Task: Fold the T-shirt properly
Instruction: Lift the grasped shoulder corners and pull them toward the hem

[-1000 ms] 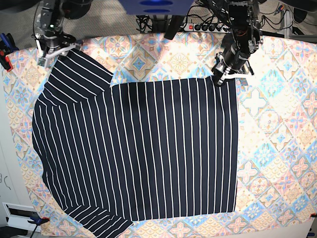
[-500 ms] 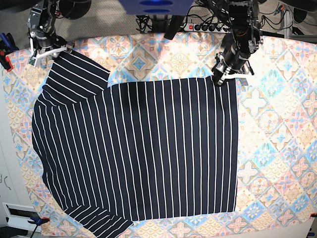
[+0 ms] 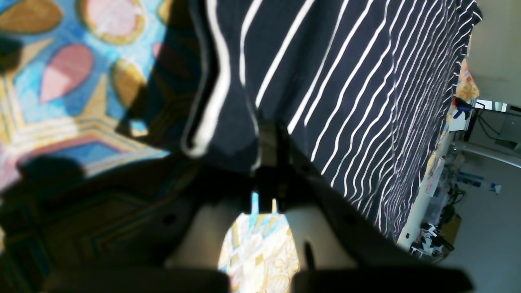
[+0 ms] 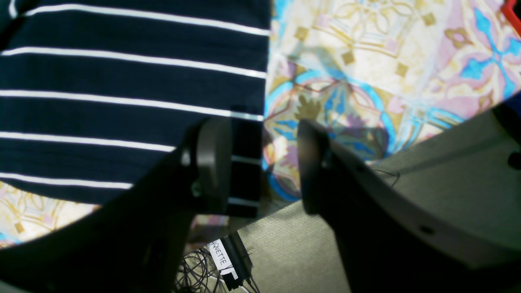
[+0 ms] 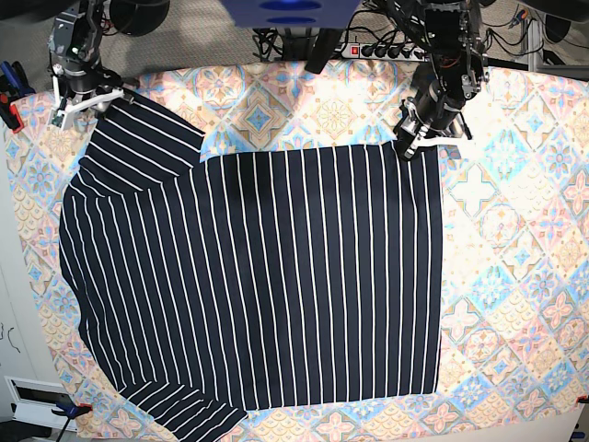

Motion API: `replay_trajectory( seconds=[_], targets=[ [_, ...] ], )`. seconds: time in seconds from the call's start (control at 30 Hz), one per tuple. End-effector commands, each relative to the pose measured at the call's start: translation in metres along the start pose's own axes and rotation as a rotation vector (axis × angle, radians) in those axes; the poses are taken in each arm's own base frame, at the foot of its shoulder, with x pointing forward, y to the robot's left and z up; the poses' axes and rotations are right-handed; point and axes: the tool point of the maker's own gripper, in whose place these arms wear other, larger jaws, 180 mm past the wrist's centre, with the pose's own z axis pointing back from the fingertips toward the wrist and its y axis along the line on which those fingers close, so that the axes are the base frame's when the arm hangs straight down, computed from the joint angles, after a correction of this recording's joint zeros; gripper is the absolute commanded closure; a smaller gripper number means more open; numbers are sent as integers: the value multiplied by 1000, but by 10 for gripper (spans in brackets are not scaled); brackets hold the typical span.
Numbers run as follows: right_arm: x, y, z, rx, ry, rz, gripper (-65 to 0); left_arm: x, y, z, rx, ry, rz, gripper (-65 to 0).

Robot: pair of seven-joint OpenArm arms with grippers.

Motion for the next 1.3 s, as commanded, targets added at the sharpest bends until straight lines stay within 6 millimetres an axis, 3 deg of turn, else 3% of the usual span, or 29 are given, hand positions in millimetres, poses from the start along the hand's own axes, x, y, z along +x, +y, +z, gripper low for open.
replay_trajectory(
  seconds=[0.0,0.13,0.33,0.53,0.67,0.9,1.0,1.27],
  targets=[
    [-2,2,-1,10,3,8,-254,-2,6,1,31,11,-10,0],
    [-25,6,-8,20,63,13,-252,-2,6,1,32,11,-11,0],
    [-28,24,-16,58,76,22,-247,-1,7,2,34,10,-11,0],
    [-31,29,-14,70,85,27,-119,-2,8,2,35,10,-11,0],
    [-33,29,-14,70,89,25,0,-2,8,2,37,11,-11,0],
    [-36,25,-2,68,86,39,-1,-4,10,3,41,16,-13,0],
    [-37,24,8,73,81,55,-1,-13,23,10,68,33,-10,0],
    [-43,-3,31,19,88,66,0,-19,66,37,162,68,-43,0]
  ],
)
